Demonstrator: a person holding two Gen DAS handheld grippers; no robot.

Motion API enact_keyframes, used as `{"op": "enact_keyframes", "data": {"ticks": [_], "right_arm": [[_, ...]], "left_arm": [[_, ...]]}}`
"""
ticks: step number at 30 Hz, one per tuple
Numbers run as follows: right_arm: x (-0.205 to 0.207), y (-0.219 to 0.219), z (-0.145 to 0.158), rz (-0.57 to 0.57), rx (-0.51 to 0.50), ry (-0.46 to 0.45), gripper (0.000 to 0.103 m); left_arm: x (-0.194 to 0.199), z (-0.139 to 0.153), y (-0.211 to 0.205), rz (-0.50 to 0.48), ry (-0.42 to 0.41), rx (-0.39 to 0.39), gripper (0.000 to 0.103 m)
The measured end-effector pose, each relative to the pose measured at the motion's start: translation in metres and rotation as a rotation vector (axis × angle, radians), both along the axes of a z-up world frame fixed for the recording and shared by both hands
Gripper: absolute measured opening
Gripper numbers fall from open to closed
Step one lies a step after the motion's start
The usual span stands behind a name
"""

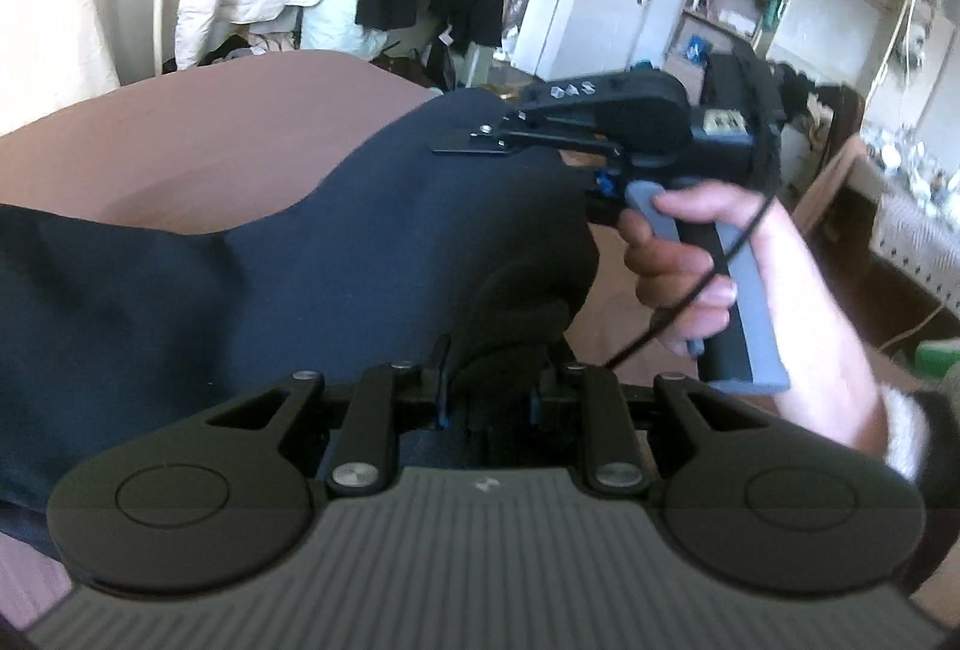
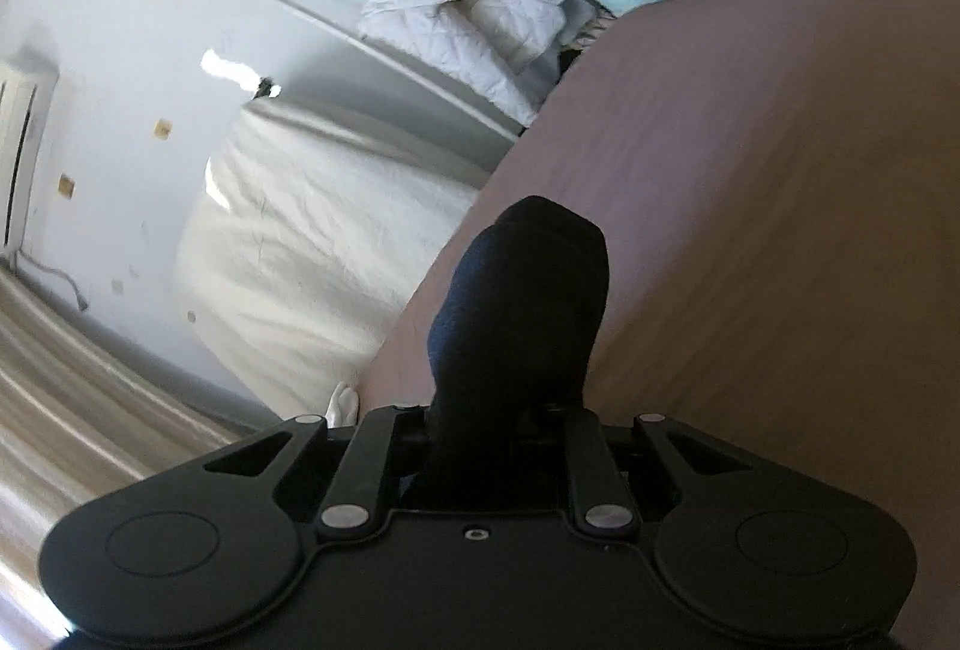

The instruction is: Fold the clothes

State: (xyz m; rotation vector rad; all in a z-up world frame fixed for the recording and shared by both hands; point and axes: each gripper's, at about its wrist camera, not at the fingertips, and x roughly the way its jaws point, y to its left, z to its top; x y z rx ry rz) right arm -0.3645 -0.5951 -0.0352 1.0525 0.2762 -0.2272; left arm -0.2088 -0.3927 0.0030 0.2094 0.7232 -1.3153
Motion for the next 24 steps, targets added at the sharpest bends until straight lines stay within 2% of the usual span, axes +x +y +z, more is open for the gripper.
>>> {"op": "enact_keyframes", "data": {"ticks": [5,9,12,16,17,18,20,22,24], "right_arm": [[0.012,0.002,0.01,0.024,-0.066,-0.035,0.021],[0.026,0.01,0.022,0.088,-0.142,-0.104,0.022],[0.073,0.026,0.041,0.15,-0.19,-0.111,0.024],[0.177,0.078,0.095,0.257,-0.366,0.052,0.026],[0.201,0.09,0.1,0.282,-0.4,0.079,0.029],[0.225,0.101,0.104,0.303,-0.428,0.104,0.039],[0.262,0.115,0.1,0.322,-0.444,0.146,0.051],[0.279,0.122,0.088,0.342,-0.439,0.196,0.054],[0.264,0.125,0.073,0.339,-0.416,0.185,0.061]], "left_arm": [[-0.006,0.009,0.011,0.007,-0.027,-0.01,0.021],[0.008,0.031,0.044,0.031,-0.043,-0.031,0.021],[0.046,0.045,0.085,0.13,-0.004,-0.05,0.021],[0.107,0.049,0.133,0.302,0.06,-0.038,0.021],[0.123,0.046,0.142,0.347,0.055,-0.021,0.021],[0.142,0.038,0.151,0.389,0.059,0.001,0.022],[0.181,0.012,0.165,0.437,0.145,0.034,0.025],[0.214,-0.028,0.178,0.493,0.328,0.053,0.026],[0.233,-0.07,0.19,0.558,0.475,0.046,0.025]]}}
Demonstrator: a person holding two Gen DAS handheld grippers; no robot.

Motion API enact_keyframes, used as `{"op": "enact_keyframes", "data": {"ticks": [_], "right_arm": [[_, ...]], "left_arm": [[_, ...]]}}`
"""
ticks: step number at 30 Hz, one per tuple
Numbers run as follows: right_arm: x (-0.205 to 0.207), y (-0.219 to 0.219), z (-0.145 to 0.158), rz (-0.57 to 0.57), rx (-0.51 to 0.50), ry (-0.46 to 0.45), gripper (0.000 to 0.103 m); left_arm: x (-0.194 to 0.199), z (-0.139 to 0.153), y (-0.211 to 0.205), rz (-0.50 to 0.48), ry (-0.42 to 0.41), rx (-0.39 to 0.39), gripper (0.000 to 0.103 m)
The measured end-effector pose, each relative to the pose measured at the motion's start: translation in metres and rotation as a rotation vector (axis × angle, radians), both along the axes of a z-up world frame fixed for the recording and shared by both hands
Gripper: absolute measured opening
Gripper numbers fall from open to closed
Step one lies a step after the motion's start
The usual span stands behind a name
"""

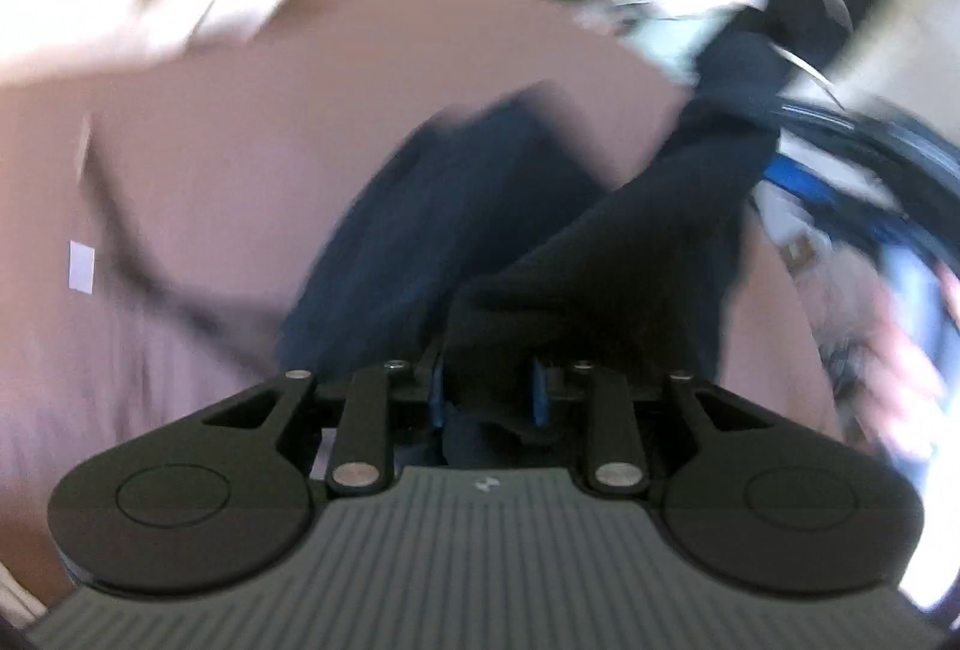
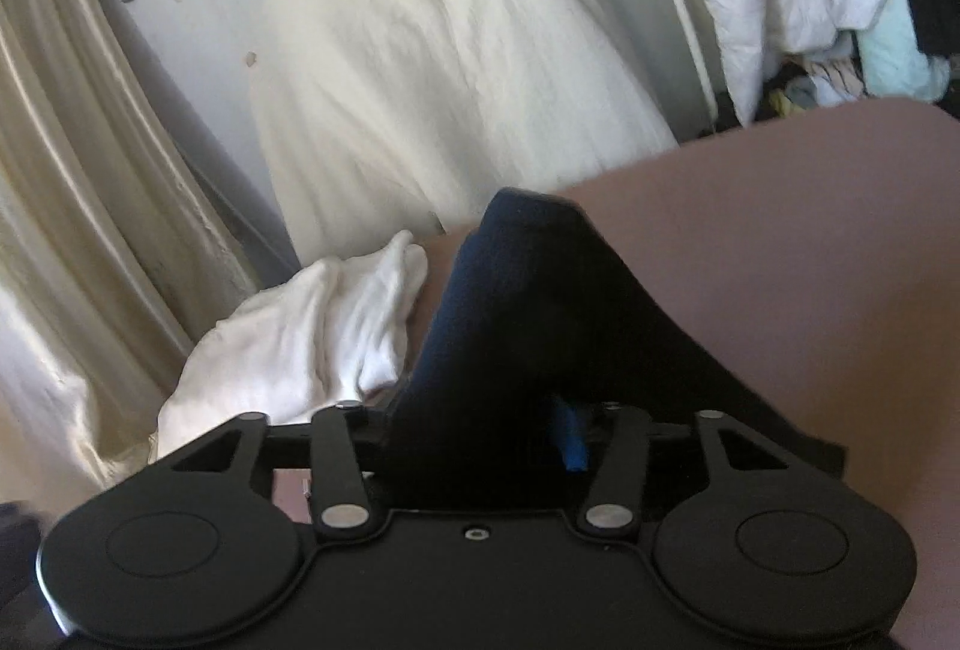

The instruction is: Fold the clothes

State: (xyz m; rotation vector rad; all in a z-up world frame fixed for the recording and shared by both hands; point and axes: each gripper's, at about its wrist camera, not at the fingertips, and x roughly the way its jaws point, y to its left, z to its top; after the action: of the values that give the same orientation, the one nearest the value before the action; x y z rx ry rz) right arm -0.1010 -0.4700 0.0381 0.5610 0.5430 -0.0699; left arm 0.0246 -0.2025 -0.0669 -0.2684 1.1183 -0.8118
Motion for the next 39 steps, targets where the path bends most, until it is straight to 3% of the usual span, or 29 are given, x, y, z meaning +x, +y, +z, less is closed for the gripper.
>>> {"op": "enact_keyframes", "data": {"ticks": [3,5,8,11,13,17,19,22,23,26,27,29,31,33,36,38,39], "right_arm": [[-0.046,-0.019,-0.018,0.006,0.13,-0.072,0.063],[-0.086,-0.037,-0.025,-0.037,0.141,-0.088,0.064],[-0.137,-0.064,-0.039,-0.118,0.148,-0.086,0.064],[-0.15,-0.076,-0.064,-0.151,0.17,-0.031,0.064],[-0.144,-0.068,-0.074,-0.158,0.152,0.002,0.065],[-0.118,-0.002,-0.072,0.032,-0.007,0.048,0.065],[-0.11,0.049,-0.078,0.13,-0.136,0.099,0.066],[-0.114,0.115,-0.097,0.214,-0.264,0.15,0.065],[-0.117,0.131,-0.098,0.267,-0.289,0.151,0.066],[-0.124,0.159,-0.093,0.374,-0.419,0.156,0.068],[-0.126,0.157,-0.089,0.392,-0.43,0.154,0.068],[-0.131,0.123,-0.075,0.398,-0.276,0.117,0.066],[-0.139,0.079,-0.062,0.324,-0.126,0.037,0.065],[-0.148,0.034,-0.05,0.215,-0.012,-0.047,0.066],[-0.152,-0.012,-0.047,0.029,-0.14,-0.082,0.066],[-0.139,-0.03,-0.055,-0.108,-0.317,-0.032,0.067],[-0.131,-0.041,-0.063,-0.148,-0.331,-0.012,0.067]], "left_arm": [[0.0,-0.026,0.024,0.1,0.023,-0.133,0.024],[-0.004,-0.026,0.033,0.138,0.02,-0.178,0.024],[-0.015,-0.007,0.027,0.094,-0.088,-0.069,0.024],[-0.029,0.017,0.026,0.074,-0.237,0.079,0.024],[-0.033,0.029,0.037,0.093,-0.271,0.083,0.024],[-0.044,0.053,0.045,0.108,-0.331,0.053,0.021],[-0.051,0.062,0.041,0.08,-0.382,0.032,0.026],[-0.059,0.062,0.028,0.023,-0.424,-0.007,0.042],[-0.059,0.057,0.021,0.009,-0.429,0.001,0.046],[-0.046,0.027,-0.002,0.026,-0.41,0.139,0.048],[-0.039,0.015,-0.002,0.044,-0.383,0.154,0.051],[-0.018,0.002,0.005,0.11,-0.265,0.135,0.059],[-0.005,0.0,0.014,0.144,-0.175,0.077,0.059],[-0.008,0.001,0.011,0.138,-0.205,0.104,0.059],[-0.019,0.006,-0.007,0.121,-0.328,0.215,0.061],[-0.021,0.008,-0.015,0.118,-0.373,0.265,0.062],[-0.02,0.006,-0.016,0.119,-0.373,0.276,0.063]]}}
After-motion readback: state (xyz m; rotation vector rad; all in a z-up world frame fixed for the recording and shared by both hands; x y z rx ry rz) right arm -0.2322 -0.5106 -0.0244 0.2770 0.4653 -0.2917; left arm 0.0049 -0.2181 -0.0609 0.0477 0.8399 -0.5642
